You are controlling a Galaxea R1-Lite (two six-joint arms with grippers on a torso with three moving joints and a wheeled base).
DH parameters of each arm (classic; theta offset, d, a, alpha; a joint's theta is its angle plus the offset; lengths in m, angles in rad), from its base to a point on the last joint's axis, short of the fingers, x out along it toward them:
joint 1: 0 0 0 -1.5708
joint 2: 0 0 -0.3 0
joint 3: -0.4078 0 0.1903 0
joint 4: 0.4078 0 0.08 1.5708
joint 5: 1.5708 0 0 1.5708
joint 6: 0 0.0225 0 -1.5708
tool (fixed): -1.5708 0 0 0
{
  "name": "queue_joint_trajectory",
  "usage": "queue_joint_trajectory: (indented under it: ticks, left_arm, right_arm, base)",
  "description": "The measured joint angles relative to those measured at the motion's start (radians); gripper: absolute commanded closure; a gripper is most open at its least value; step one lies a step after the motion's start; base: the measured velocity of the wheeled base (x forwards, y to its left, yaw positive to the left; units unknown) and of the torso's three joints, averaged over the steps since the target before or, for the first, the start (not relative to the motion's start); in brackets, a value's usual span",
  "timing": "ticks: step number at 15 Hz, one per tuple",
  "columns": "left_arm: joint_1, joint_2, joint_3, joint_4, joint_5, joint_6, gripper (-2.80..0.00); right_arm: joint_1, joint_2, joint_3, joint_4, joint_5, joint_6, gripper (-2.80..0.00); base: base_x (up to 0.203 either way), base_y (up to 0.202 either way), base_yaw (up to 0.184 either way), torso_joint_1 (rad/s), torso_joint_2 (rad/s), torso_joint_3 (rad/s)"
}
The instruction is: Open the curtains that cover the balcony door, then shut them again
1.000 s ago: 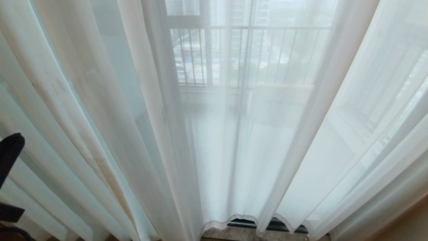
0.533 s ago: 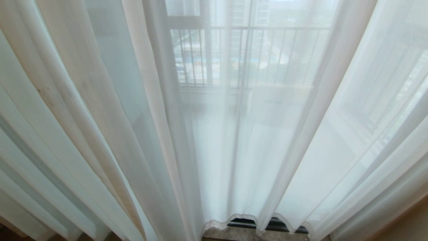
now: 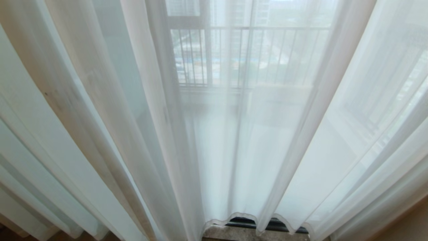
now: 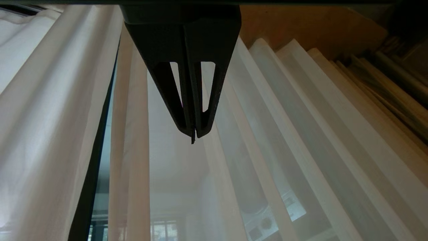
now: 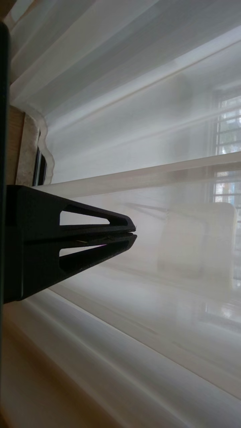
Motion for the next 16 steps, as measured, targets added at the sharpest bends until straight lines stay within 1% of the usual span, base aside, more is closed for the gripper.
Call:
queue_joint_trajectory:
  ticks: [3,5,6,7,9,10,11,14,15,16]
  left_arm:
    - [0.054,0.000,0.000,0.008,-0.006,-0.004,0.00]
    - [0.065,0.000,0.000,0.015,-0.005,-0.019,0.00]
    - [0.060,0.000,0.000,-0.008,-0.005,-0.026,0.00]
    - [0.039,0.001,0.000,-0.024,-0.002,-0.031,0.00]
    - [-0.042,-0.002,0.000,-0.035,0.015,-0.045,0.00]
    - [-0.071,-0.011,0.000,-0.026,0.022,-0.049,0.00]
    - [-0.077,-0.032,0.000,-0.004,0.021,-0.050,0.00]
    - [-0.058,-0.096,0.000,0.098,0.013,-0.047,0.00]
    - [-0.058,-0.128,0.000,0.121,-0.003,-0.041,0.00]
    - [-0.058,-0.166,-0.002,0.148,-0.046,-0.036,0.00]
  right_arm:
    - [0.000,0.000,0.000,0.000,0.000,0.000,0.00]
    - [0.000,0.000,0.000,0.000,0.000,0.000,0.00]
    - [-0.001,0.000,0.000,0.000,0.000,0.000,0.00]
    - [0.000,0.000,0.000,0.000,0.000,0.000,0.00]
    - [0.000,0.000,0.000,0.000,0.000,0.000,0.00]
    - [-0.001,0.000,0.000,0.000,0.000,0.000,0.00]
    - [0.000,0.000,0.000,0.000,0.000,0.000,0.00]
    - [0.000,0.000,0.000,0.000,0.000,0.000,0.00]
    - [0.000,0.000,0.000,0.000,0.000,0.000,0.00]
    - [0.000,0.000,0.000,0.000,0.000,0.000,0.00]
  base:
    - [0.000,0.000,0.000,0.000,0.00,0.000]
    - [0.000,0.000,0.000,0.000,0.00,0.000]
    - [0.000,0.000,0.000,0.000,0.00,0.000]
    - [0.000,0.000,0.000,0.000,0.00,0.000]
    - [0.000,0.000,0.000,0.000,0.00,0.000]
    - [0.000,0.000,0.000,0.000,0.00,0.000]
    - [0.000,0.000,0.000,0.000,0.00,0.000]
    - [0.000,0.000,0.000,0.000,0.00,0.000]
    - [0.000,0.000,0.000,0.000,0.00,0.000]
    - [0.000,0.000,0.000,0.000,0.00,0.000]
